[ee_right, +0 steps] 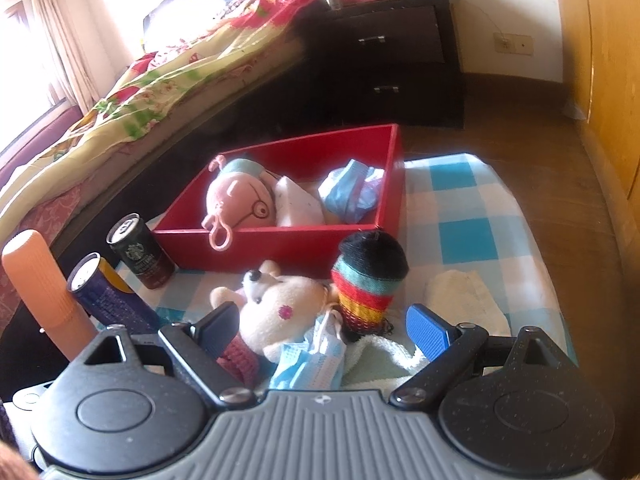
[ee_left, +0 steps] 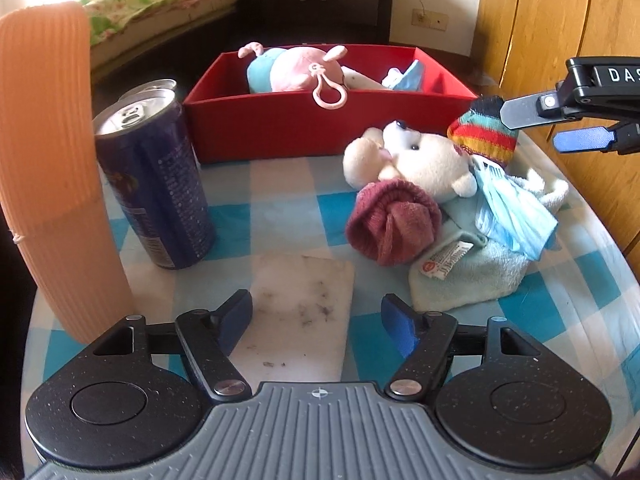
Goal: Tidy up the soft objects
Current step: 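Grasp the white foam strip with the left tool while the right tool grasps the blue face mask, then carry the foam strip in the left tool to the red box while the right tool carries the mask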
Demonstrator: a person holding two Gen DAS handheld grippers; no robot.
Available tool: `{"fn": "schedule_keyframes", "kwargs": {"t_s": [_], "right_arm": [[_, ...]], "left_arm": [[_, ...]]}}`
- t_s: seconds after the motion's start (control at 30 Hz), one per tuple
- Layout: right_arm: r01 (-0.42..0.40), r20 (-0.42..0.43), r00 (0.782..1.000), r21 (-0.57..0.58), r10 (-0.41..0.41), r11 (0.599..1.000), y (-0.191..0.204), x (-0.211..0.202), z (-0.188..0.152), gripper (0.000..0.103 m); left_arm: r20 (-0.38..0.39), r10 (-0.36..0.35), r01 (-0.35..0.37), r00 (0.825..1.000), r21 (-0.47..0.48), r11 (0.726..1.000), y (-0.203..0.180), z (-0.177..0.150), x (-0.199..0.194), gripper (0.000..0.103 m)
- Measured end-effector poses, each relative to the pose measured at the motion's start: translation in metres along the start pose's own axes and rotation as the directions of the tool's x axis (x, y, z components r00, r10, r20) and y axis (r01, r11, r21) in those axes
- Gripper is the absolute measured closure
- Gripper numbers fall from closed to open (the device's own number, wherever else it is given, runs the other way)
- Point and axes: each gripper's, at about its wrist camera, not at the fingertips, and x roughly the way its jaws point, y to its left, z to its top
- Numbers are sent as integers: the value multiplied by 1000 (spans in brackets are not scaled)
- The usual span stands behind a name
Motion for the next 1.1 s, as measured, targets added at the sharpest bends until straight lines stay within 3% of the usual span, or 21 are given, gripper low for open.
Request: {"fn": "schedule_keyframes", "kwargs": {"t_s": [0.17,0.2,0.3,0.43,0.57,0.87,0.93,1.1], "right_arm": [[9,-27,1000,6,-9,1000,-1,6,-2,32],[10,-35,999,4,-10,1000,-1,7,-3,32],[13,-54,998,-6,-13,1000,1,12,-5,32],[23,-92,995,-17,-25,1000,4,19,-10,32],[44,-123,991,-22,-46,999,3,24,-14,38],[53,-212,975,-43,-61,998,5,40,-26,86],[46,-206,977,-50,-56,998,7,37,-26,103],[12,-198,980,-32,-18,999,9,26,-26,103]], "left_arm": [[-30,59,-58,998,28,998,1,-1,9,35],[-67,29,-29,997,-5,1000,5,-2,13,46],[-60,17,-19,998,-42,999,9,-1,10,66],[-68,4,-7,998,-51,999,8,0,8,84],[-53,-32,28,998,-80,996,8,3,2,84],[-16,-93,92,995,-80,993,2,11,-9,83],[-8,-103,102,995,-76,992,1,12,-12,83],[8,-121,121,993,-71,990,-3,16,-17,82]]}}
